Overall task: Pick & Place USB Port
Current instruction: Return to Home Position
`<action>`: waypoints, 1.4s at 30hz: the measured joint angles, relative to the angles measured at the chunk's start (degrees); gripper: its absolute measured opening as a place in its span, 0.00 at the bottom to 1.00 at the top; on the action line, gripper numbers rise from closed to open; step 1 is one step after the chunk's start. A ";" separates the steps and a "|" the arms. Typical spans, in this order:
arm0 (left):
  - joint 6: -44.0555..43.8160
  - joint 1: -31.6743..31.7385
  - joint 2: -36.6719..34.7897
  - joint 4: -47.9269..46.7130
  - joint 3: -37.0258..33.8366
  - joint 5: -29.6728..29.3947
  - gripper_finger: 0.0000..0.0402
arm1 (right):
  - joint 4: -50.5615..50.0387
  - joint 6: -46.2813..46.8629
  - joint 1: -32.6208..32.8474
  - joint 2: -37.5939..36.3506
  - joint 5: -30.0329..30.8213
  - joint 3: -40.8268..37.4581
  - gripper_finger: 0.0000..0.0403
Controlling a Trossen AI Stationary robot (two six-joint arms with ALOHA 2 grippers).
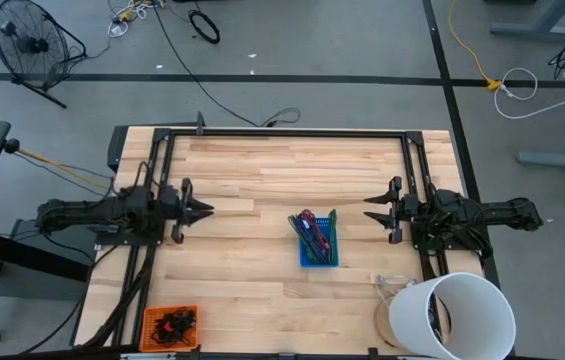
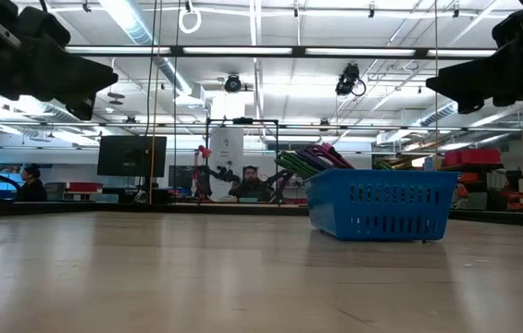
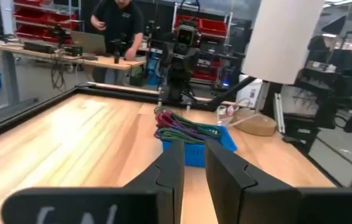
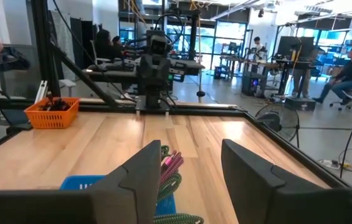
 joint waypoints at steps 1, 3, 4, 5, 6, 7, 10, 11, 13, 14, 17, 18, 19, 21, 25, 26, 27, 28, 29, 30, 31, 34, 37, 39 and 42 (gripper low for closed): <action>-0.10 -0.14 0.00 -0.07 0.00 0.32 0.17 | 0.00 0.00 0.00 0.00 0.00 0.00 0.42; 0.39 -0.72 0.00 -0.17 0.00 0.84 0.17 | 0.02 0.00 0.00 0.00 0.00 0.00 0.42; 1.02 -1.03 0.01 -0.21 0.00 0.79 0.17 | 0.02 0.00 0.00 0.00 0.02 0.00 0.42; 1.68 -1.28 0.02 -0.28 0.00 0.48 0.17 | 0.02 0.00 0.00 0.00 0.00 0.00 0.42; 2.28 -1.45 0.00 -0.33 0.01 -0.26 0.17 | 0.02 0.00 0.00 0.00 0.00 0.00 0.42; 2.41 -1.50 0.01 -0.20 0.02 -1.21 0.17 | 0.02 0.00 0.00 0.00 0.00 0.00 0.42; 1.29 -1.50 0.00 0.97 -0.02 -3.27 0.17 | 0.02 0.00 0.00 0.00 0.00 0.00 0.42; 0.75 -1.48 0.00 1.24 -0.02 -3.58 0.17 | 0.02 0.00 0.00 0.00 0.00 0.00 0.42; -0.77 -1.50 0.00 1.69 -0.02 -3.85 0.17 | 0.02 0.00 -0.02 0.00 0.00 0.00 0.42; -1.74 -1.50 0.00 1.77 -0.02 -3.86 0.17 | 0.02 0.00 0.00 0.00 0.00 0.00 0.42; -3.33 -1.50 0.00 1.95 -0.02 -3.93 0.17 | 0.02 0.00 0.00 0.00 0.00 0.01 0.42; -3.47 -1.50 0.00 2.12 -0.02 -3.96 0.17 | 0.02 0.00 -0.01 0.00 0.00 0.02 0.42; -3.49 -1.50 0.00 2.21 -0.02 -3.96 0.17 | 0.02 0.00 -0.01 0.00 0.00 0.02 0.42; -3.54 -1.50 0.03 2.27 -0.02 -4.00 0.17 | 0.02 0.00 -0.02 0.00 0.00 0.02 0.42; -3.57 -1.50 0.13 2.26 -0.02 -4.01 0.17 | 0.02 0.00 -0.02 0.00 0.00 0.02 0.42; -3.57 -1.50 0.13 2.29 -0.02 -4.02 0.17 | 0.02 0.00 -0.02 0.00 0.00 0.02 0.42; -3.57 -1.50 0.13 2.27 -0.02 -4.02 0.17 | 0.02 0.00 -0.02 0.00 0.00 0.02 0.42; -3.57 -1.50 0.13 2.28 -0.02 -4.02 0.17 | 0.02 0.00 0.00 0.00 0.00 0.02 0.42; -3.57 -1.50 0.13 2.29 -0.02 -4.02 0.17 | 0.02 0.00 0.00 0.00 0.00 0.02 0.42; -3.57 -1.50 0.13 2.29 -0.02 -4.02 0.17 | 0.02 0.00 -0.02 0.00 0.00 0.02 0.42; -3.57 -1.50 0.13 2.32 -0.02 -4.02 0.17 | 0.02 0.00 -0.02 0.00 0.00 0.02 0.42; -3.57 -1.50 0.13 2.36 -0.02 -4.03 0.17 | 0.02 0.00 -0.02 0.00 0.00 0.02 0.42; -3.60 -1.50 0.13 2.38 -0.02 -4.04 0.17 | 0.02 0.00 0.00 0.00 0.00 0.02 0.42; -3.58 -1.50 0.13 2.38 -0.02 -4.03 0.17 | 0.02 0.00 -0.02 0.00 0.00 0.02 0.42; -3.60 -1.50 0.13 2.38 -0.02 -4.04 0.17 | 0.02 0.00 -0.02 0.00 0.01 0.02 0.42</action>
